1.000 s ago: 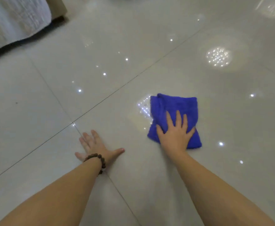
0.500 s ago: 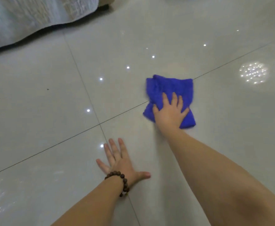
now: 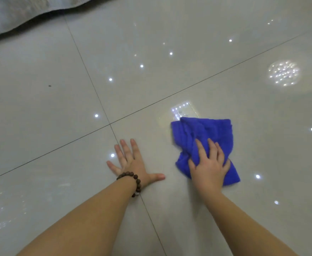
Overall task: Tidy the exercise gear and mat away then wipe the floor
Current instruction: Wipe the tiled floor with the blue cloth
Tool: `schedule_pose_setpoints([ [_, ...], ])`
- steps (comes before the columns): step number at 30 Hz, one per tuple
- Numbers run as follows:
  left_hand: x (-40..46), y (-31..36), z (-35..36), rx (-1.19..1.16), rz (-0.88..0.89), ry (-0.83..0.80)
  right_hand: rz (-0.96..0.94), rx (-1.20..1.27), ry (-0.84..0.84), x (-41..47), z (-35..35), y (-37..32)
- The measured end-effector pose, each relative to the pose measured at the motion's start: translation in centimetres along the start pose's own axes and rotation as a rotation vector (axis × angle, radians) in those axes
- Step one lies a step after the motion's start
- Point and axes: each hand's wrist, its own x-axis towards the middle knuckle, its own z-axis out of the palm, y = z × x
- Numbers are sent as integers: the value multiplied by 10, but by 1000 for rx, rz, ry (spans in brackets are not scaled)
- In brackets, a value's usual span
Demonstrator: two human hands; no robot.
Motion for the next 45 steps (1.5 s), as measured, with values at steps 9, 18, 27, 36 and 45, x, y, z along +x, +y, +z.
schedule_pose_setpoints([
  [9,-45,17,-21,78,193,253,13,-29,-168,-3,-65,23],
  [18,-220,57,-160,106,473,478,50,197,-75,-50,-281,7],
  [27,-439,115,-363,178,519,465,111,215,43,-96,-604,-3],
  [36,-571,187,-443,229,606,405,271,212,149,-142,-785,42],
  [45,-605,314,-476,240,754,403,479,281,240,-143,-843,107],
])
